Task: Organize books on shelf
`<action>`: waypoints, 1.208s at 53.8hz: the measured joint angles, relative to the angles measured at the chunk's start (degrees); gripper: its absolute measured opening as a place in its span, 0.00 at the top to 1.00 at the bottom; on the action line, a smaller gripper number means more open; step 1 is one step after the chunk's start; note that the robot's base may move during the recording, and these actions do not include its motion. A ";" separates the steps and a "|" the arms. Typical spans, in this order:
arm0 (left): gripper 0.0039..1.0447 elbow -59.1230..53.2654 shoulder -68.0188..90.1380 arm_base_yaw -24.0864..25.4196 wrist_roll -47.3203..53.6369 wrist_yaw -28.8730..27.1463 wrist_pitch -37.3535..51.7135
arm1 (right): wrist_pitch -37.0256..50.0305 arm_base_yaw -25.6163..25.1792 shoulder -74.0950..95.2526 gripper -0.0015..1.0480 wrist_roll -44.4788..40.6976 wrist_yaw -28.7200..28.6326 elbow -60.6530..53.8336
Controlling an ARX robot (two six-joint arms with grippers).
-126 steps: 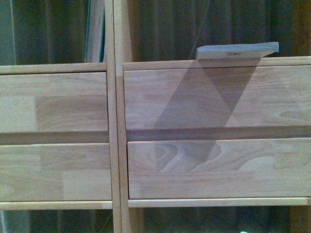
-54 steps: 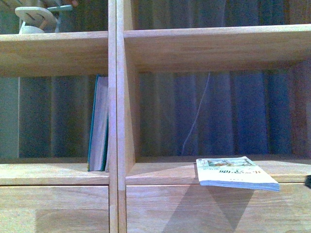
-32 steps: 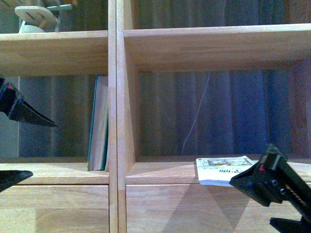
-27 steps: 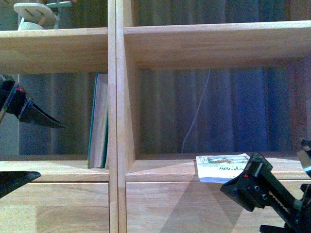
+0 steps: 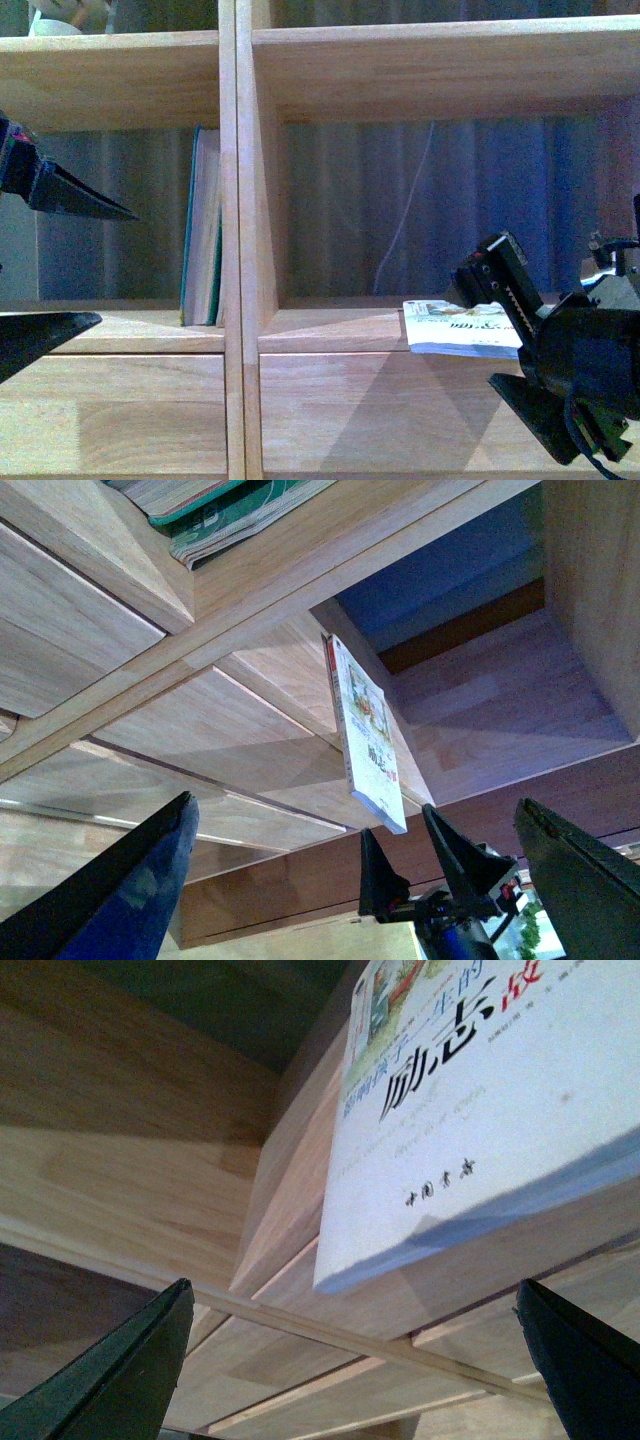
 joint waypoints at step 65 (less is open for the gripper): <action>0.06 -3.98 -0.04 1.46 -4.02 5.38 10.84 | -5.18 -0.63 10.54 0.86 7.04 1.95 13.90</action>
